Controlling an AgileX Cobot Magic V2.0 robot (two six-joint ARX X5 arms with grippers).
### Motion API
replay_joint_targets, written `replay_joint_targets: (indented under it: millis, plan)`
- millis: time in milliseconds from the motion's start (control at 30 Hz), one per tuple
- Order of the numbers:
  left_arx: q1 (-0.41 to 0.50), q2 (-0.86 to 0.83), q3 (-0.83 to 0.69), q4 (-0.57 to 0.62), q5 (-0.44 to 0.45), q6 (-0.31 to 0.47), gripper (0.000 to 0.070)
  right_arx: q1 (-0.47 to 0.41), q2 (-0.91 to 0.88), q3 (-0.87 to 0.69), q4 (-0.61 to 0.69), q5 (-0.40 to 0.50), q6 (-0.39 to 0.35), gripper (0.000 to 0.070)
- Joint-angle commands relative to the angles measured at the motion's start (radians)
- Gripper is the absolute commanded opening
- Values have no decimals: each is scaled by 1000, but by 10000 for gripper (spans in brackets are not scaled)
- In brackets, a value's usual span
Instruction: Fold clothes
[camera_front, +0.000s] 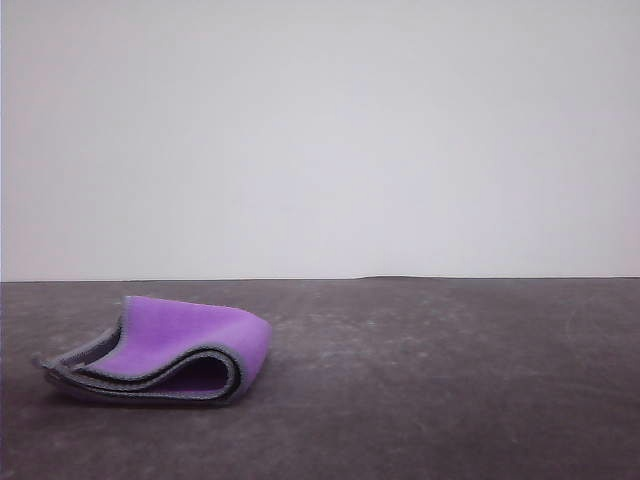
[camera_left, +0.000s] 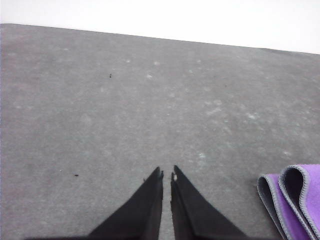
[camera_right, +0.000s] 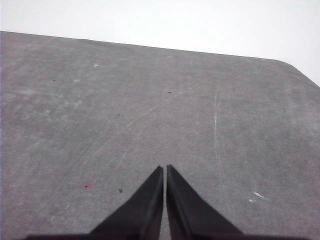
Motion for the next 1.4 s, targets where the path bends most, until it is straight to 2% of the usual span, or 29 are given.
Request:
replay_joint_targets:
  millis: [0, 1367]
  plan:
    - [2, 0, -19, -6, -3, -1, 17, 1, -3, -6, 11, 0, 11, 2]
    - [2, 0, -19, -6, -3, -1, 17, 1, -3, -6, 11, 0, 11, 2]
